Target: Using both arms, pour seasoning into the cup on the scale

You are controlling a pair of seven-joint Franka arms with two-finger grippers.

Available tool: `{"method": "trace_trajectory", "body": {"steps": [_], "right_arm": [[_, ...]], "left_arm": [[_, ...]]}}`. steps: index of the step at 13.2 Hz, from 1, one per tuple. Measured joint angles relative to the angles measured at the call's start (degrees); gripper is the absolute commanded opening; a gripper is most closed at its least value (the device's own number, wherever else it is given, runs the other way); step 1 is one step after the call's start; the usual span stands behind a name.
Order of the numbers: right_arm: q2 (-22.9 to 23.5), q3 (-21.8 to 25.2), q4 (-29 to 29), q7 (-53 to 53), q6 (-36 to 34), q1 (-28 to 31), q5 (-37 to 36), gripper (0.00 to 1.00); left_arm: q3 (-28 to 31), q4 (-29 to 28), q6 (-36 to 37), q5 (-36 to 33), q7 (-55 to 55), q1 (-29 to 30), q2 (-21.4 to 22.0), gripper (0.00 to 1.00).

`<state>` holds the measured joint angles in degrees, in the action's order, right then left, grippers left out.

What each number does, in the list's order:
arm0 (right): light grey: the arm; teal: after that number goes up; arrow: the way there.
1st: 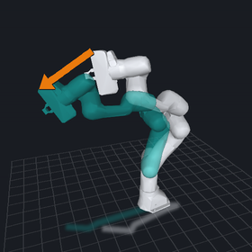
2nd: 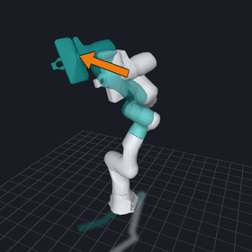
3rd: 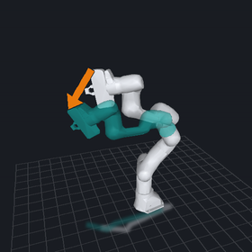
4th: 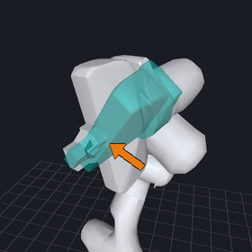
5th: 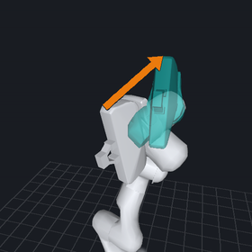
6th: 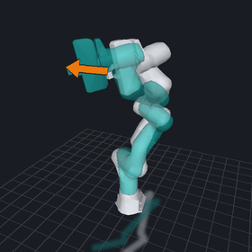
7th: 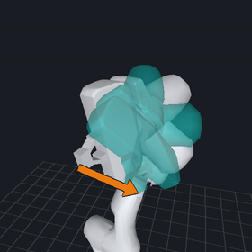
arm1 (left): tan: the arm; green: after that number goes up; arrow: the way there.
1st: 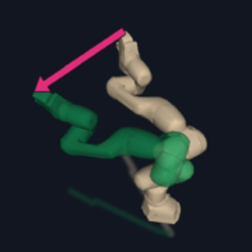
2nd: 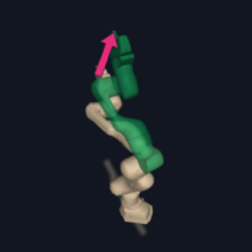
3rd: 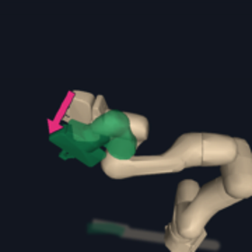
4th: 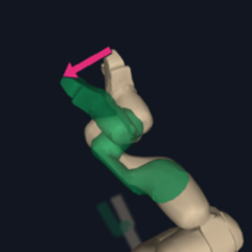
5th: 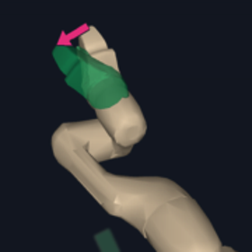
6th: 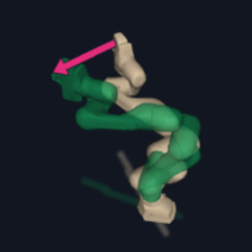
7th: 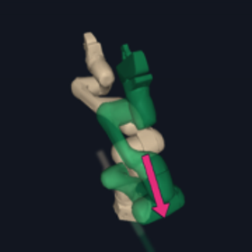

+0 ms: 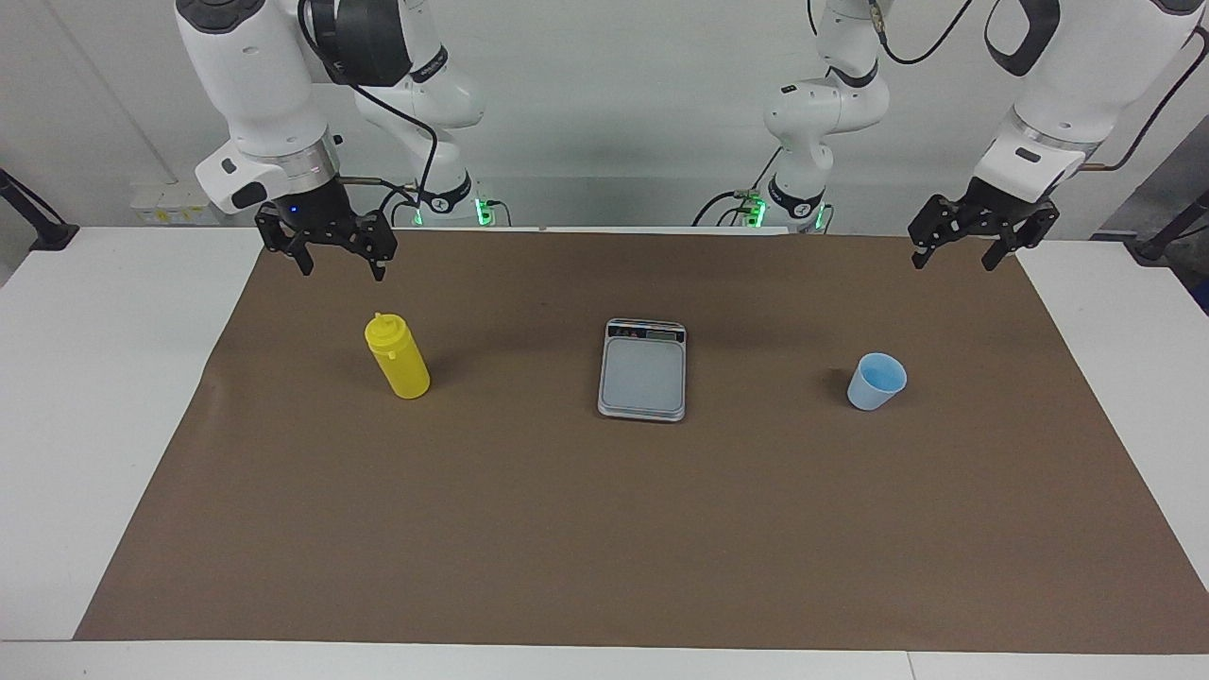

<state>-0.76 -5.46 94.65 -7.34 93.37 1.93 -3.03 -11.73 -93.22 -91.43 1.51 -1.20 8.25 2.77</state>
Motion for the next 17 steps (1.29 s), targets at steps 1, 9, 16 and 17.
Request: {"method": "trace_trajectory", "body": {"steps": [1,9,16,17], "right_arm": [[0.0,0.0,0.0,0.0,0.0,0.0,0.0,1.0],[0.0,0.0,0.0,0.0,0.0,0.0,0.0,1.0],[0.0,0.0,0.0,0.0,0.0,0.0,0.0,1.0],[0.0,0.0,0.0,0.0,0.0,0.0,0.0,1.0]], "left_arm": [[0.0,0.0,0.0,0.0,-0.06,-0.01,0.0,1.0],[0.12,-0.3,0.0,0.0,-0.16,-0.23,-0.04,1.0],[0.13,-0.48,-0.01,0.0,-1.22,-0.23,-0.04,1.0],[0.16,-0.49,-0.01,0.0,-1.24,-0.22,-0.04,1.0]]}}
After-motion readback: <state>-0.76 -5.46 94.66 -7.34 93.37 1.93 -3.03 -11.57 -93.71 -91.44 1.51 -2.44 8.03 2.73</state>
